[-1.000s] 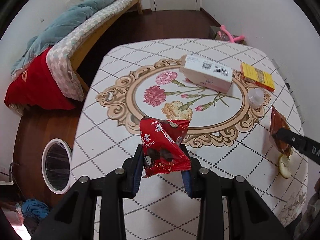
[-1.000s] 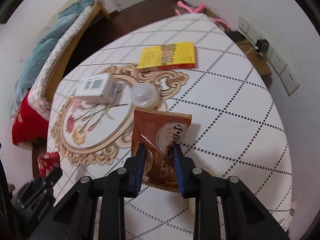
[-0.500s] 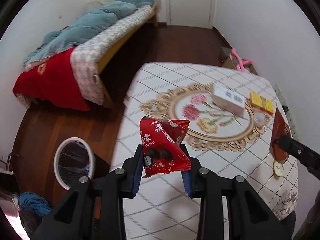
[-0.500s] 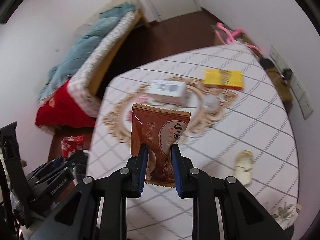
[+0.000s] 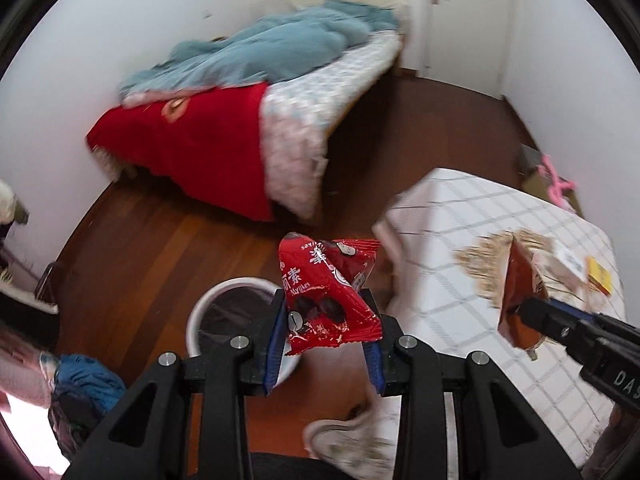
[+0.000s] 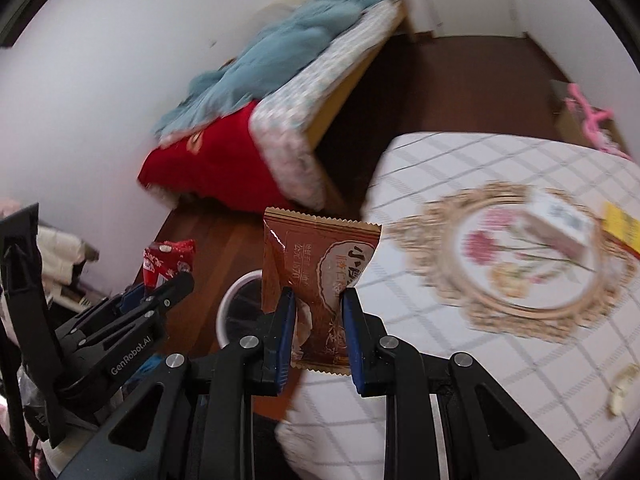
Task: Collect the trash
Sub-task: 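Carry the wrapper and packet to the bin and open both tools over it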
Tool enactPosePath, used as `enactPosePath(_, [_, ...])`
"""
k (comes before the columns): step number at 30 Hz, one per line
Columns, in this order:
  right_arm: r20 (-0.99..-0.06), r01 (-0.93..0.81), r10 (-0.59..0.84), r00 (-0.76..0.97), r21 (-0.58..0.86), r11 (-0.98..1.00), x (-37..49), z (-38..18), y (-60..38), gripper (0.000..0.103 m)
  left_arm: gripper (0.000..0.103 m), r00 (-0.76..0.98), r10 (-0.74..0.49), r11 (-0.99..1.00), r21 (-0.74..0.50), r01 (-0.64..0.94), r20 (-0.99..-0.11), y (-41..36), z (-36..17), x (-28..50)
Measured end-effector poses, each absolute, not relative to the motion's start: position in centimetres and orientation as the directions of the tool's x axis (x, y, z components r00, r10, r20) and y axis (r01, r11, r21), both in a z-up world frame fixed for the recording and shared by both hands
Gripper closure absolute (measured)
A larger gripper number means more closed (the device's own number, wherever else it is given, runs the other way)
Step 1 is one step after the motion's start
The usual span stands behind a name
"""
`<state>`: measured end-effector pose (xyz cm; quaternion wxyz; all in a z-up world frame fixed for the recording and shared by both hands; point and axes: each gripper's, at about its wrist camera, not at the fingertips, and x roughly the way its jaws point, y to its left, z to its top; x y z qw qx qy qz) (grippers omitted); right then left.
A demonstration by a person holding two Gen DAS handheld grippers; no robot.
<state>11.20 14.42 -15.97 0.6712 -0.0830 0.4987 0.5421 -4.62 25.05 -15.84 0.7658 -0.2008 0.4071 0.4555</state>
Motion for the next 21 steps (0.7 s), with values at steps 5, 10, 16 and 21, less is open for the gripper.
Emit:
enactPosePath(5, [-0.801,-0.835,0.575,-0.165,0.424,0.351,6.9,-20.3,21.9,0.078,0.073,0.195,0.491,0.419,0.033,-0.907,-0.849,30.4,-19.8,-9.4])
enactPosePath(10, [-0.851,-0.851,0.474,-0.227,0.41,0.328,3.0,-26.5,29.2,0.078,0.073,0.186,0.379,0.344,-0.049,-0.938,-0.906,35.7,-25.2,-13.6])
enactPosePath(16, [-0.899,-0.867,0.352,-0.263,0.38,0.324,-0.2,-33.9,35.9,0.078,0.073,0.206,0.199,0.245,-0.156,-0.957,-0.958,41.5,-32.7,-17.6])
enactPosePath(21, [-0.921,-0.865,0.263,-0.289,0.368,0.34,-1.8,-39.4,40.0,0.078,0.071,0.235,0.094,0.185,-0.215,-0.959,-0.967,44.5,-36.6,-19.3])
